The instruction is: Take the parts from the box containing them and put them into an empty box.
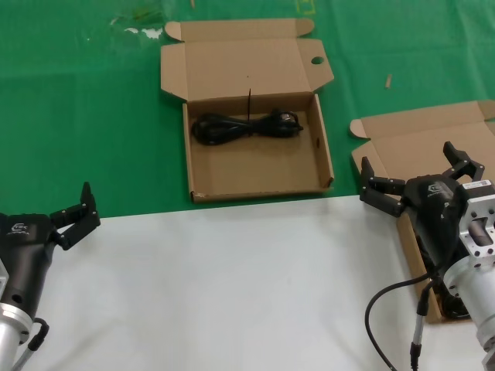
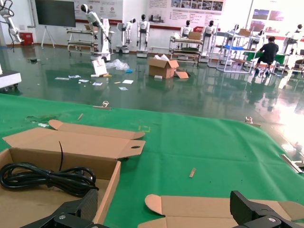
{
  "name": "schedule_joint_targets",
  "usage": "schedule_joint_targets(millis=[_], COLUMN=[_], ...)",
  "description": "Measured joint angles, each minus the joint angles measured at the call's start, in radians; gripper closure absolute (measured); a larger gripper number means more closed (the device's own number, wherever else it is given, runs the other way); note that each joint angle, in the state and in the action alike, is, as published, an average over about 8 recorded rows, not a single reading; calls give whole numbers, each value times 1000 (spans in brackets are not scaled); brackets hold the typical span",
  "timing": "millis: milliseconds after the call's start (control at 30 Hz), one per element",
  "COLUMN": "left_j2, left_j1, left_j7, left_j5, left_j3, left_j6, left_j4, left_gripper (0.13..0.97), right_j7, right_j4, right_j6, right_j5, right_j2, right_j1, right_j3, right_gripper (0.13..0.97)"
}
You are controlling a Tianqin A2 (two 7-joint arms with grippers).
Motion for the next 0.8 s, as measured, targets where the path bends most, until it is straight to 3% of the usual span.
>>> schedule_joint_targets(millis=[800], left_j2=[0], left_j1=[0], left_j7=[0], left_j5=[0], left_j3=[0], left_j6=[0], left_j4=[0], left_gripper=[132], right_j7=[0], right_j4=[0], right_j6=[0], right_j5=[0], right_j2=[0], right_j1=[0], right_j3=[0], right_gripper=[129])
